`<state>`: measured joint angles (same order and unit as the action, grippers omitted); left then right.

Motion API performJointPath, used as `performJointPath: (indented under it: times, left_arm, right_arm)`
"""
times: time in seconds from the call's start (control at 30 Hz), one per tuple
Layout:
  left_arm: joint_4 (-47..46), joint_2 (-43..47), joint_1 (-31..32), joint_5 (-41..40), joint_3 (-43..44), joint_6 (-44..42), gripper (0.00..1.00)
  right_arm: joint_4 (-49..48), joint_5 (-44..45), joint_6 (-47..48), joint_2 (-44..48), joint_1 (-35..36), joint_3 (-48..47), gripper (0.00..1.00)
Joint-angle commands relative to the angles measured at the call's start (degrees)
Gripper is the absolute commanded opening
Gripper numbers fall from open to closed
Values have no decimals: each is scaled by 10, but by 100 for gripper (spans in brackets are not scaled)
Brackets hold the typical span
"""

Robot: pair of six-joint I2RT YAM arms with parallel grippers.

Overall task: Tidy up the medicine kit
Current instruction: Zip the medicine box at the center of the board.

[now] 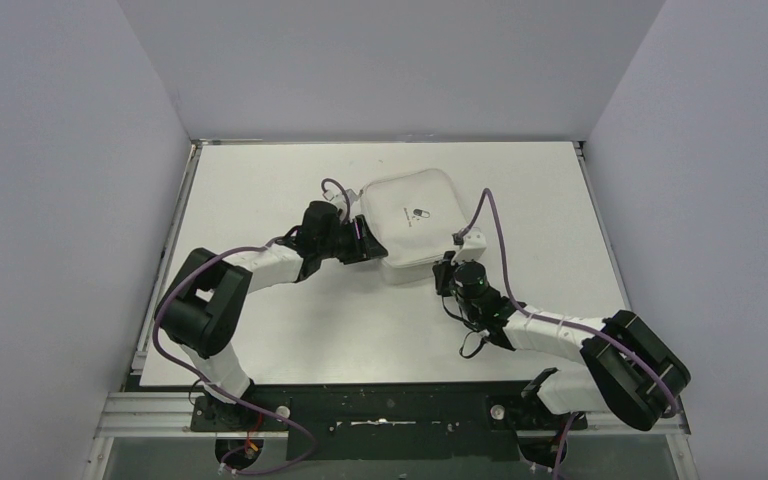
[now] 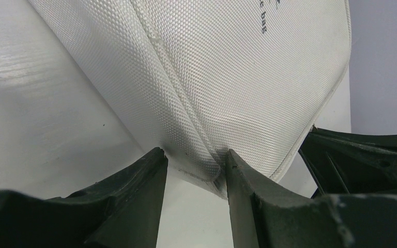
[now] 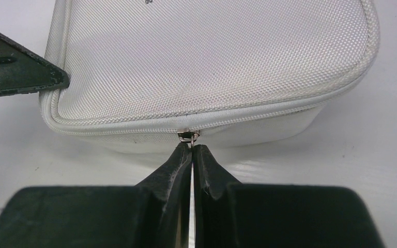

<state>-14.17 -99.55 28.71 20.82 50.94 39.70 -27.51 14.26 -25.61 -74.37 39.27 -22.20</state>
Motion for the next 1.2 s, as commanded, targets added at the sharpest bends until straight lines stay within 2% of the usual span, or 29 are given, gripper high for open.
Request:
performJointPath:
  times: [0.0, 0.1, 0.23, 0.37, 0.5, 0.57, 0.67, 0.73, 0.93, 1.17]
  left_arm:
    - [82, -18, -15, -57, 3, -37, 42]
    - [99, 10, -21, -41, 21, -34, 46]
    - [140, 79, -28, -59, 42, -46, 56]
    - [163, 143, -33, -80, 14, -40, 68]
    - [105, 170, -31, -54, -31, 10, 68]
    - [56, 178, -29, -53, -61, 65, 64]
    - [-29, 189, -27, -79, -109, 152, 59]
    - [-44, 189, -22, -99, -119, 183, 58]
    - [-87, 151, -13, -114, -113, 240, 60]
    - [-134, 96, 4, -114, -96, 260, 60]
  right_arm:
    - [-43, -31, 38, 5, -23, 26, 0]
    - [-70, -78, 49, -27, -23, 10, 0]
    - [-102, -99, 34, -59, -19, -10, 0]
    - [-113, -102, 29, -81, -11, -35, 0]
    - [-124, -105, 20, -114, 3, -61, 0]
    - [-123, -89, 8, -132, 16, -77, 0]
    - [-127, -66, -12, -158, 41, -102, 0]
    - [-135, -51, -21, -168, 52, -110, 0]
    - [-130, -52, -27, -171, 54, -115, 0]
    - [-121, -51, -23, -172, 56, -114, 0]
